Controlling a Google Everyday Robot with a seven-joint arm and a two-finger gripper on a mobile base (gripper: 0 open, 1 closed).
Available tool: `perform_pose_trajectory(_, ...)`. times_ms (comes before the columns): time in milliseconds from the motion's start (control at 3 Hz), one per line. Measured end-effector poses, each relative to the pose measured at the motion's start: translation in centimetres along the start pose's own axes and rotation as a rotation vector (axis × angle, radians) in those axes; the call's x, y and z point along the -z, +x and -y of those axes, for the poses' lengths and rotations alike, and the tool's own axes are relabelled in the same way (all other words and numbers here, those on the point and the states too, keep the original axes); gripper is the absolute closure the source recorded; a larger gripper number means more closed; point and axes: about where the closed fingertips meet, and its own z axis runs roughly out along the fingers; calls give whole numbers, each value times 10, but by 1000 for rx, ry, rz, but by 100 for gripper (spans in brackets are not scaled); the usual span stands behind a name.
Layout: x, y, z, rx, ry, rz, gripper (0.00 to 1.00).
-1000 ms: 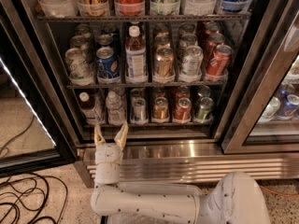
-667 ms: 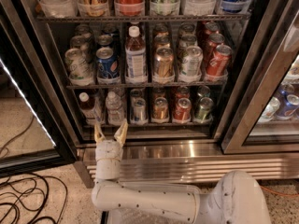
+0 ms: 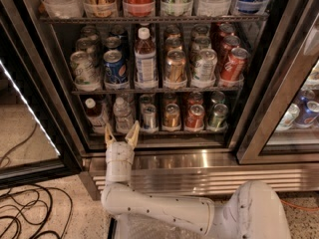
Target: Pick water bottle from bottom shelf of fridge
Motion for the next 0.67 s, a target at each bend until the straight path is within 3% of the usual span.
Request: perform_pose_trajectory(667, -28, 8, 5, 4, 9, -4, 30)
